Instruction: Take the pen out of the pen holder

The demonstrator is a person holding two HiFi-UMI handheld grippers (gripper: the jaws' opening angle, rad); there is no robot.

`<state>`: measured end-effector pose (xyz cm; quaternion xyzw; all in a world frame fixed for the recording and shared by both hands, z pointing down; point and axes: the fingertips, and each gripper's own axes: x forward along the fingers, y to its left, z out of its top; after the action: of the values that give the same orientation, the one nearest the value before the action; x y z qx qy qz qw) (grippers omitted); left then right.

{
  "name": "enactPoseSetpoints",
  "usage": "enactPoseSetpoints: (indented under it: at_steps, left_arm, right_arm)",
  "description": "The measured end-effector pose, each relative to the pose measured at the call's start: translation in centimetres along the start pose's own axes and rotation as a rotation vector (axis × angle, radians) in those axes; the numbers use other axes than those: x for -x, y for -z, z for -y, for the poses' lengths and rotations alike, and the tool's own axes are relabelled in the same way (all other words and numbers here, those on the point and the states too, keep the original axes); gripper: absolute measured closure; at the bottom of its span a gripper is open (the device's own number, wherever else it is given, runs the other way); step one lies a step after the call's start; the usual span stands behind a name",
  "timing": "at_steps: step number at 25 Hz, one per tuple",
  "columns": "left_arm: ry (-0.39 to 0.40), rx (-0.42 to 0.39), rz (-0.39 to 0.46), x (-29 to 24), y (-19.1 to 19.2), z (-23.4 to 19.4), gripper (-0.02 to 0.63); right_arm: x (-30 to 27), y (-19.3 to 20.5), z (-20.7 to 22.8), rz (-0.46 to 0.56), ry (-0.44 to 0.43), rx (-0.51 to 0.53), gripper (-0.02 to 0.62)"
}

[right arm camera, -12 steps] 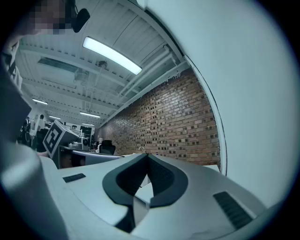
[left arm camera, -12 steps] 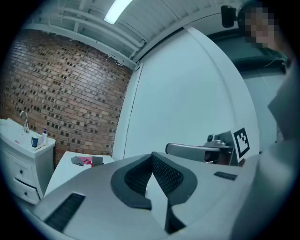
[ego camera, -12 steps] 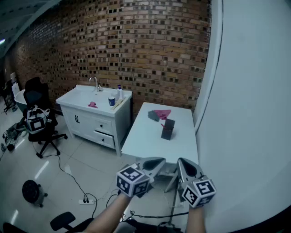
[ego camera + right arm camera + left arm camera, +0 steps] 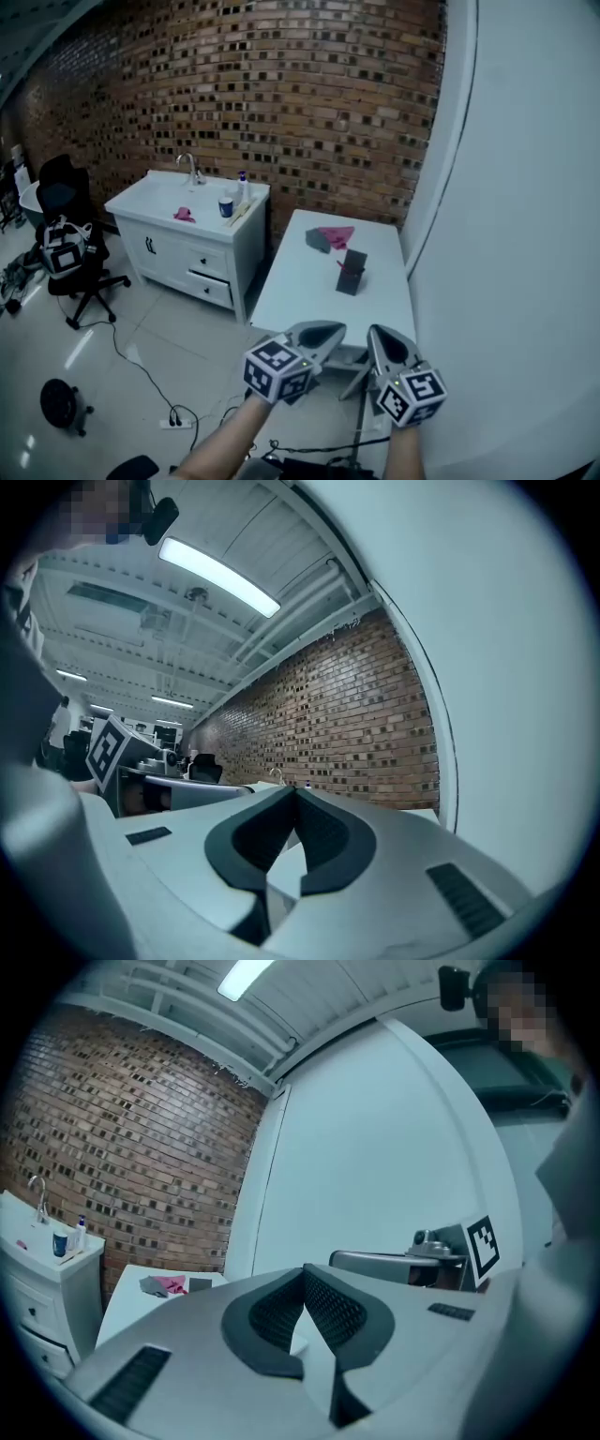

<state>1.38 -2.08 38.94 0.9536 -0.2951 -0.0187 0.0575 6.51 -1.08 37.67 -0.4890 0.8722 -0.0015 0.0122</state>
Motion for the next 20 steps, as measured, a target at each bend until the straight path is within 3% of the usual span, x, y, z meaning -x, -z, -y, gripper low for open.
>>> enactPoseSetpoints:
  at_steps: [9, 20]
  left_arm:
    - [0.048, -0.006, -0.002, -1.0, -2.2, -5.2, 0.602]
    - [0.069, 0.016, -0.024, -3.3, -2.0, -9.1, 0.602]
  right_arm:
    - [-5.4, -1.0, 1.0, -0.016, 0.045, 0.02, 0.594]
    - [-9.7, -0.4, 2.7, -0.05, 0.066, 0.013, 0.594]
